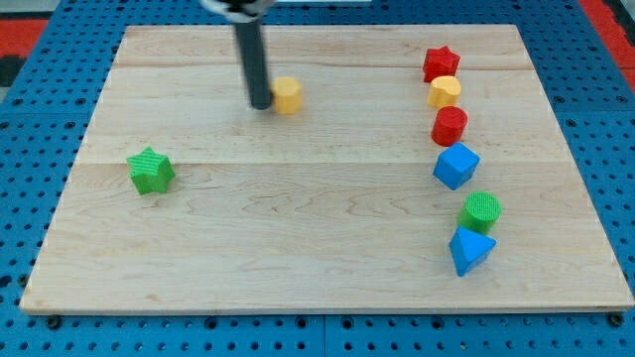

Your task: Move the yellow hexagon above the red star

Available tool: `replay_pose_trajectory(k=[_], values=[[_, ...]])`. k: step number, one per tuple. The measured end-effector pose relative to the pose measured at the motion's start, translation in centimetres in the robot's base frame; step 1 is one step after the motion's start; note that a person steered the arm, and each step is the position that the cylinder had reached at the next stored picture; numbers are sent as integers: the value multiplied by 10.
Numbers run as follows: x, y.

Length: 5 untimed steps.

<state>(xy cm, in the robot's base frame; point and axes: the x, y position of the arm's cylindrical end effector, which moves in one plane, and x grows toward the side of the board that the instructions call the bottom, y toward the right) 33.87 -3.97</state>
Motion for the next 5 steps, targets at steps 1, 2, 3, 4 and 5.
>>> replay_pose_trajectory(k=[1, 2, 3, 4, 5], values=[[-7, 29], [41, 40], [19, 54], [-37, 57], [-58, 30]])
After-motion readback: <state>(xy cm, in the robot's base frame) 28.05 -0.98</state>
